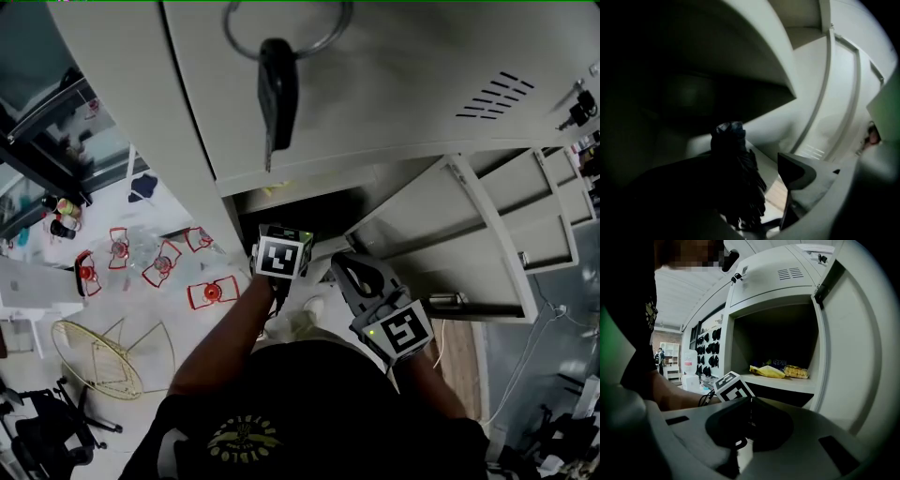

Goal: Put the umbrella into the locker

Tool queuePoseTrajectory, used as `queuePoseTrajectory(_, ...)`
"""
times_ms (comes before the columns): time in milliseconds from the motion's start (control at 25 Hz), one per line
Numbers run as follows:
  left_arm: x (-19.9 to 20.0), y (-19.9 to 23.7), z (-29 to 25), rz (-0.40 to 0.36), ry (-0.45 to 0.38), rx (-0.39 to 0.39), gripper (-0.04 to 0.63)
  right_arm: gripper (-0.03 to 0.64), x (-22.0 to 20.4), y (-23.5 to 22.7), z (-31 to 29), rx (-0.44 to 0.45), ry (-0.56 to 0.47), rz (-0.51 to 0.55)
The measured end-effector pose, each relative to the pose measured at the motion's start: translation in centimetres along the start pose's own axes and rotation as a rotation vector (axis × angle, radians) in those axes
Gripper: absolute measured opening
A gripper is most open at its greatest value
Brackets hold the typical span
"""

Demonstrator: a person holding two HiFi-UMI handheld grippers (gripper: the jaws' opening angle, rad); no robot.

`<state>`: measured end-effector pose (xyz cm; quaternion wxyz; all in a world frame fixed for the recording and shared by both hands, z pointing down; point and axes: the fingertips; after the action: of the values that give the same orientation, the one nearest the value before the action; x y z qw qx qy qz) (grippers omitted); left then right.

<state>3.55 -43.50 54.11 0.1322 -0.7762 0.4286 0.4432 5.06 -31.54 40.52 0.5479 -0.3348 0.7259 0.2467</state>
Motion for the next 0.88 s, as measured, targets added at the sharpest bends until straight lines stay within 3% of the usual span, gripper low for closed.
queuePoseTrajectory(120, -1.4, -1.0, 0.4, -0.031, 0.042, -0.018, 0.376, 0.029, -0.1, 0.1, -0.1, -0.005, 0.002, -0.007)
queuePoseTrajectory(400, -3.4, -2.6, 1.4, -0.083, 0.048, -0.024, 0.376, 0.029, -0.4, 0.7, 0.2, -0.021, 0.003, -0.036)
queuePoseTrajectory(640, -3.6, -3.2, 2.5, -0.087, 0.032, -0.05, 0.376, 0.029, -0.5, 1.6, 0.9, -0.022, -0.007, -0.016)
queuePoseTrajectory(880, -4.5, -3.6, 4.0, -0.102, 0.039, -0.06, 0.376, 0.029, -0.6, 1.6, 1.3, -0.062, -0.013, -0.07)
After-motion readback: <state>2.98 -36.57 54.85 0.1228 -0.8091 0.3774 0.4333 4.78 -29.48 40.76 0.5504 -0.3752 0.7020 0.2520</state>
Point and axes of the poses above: the fingertips, and each gripper's own axes: z backward along the fingers, y to its left, x out of its top, and after that the axes turned 5 degrees about -z, right-handed
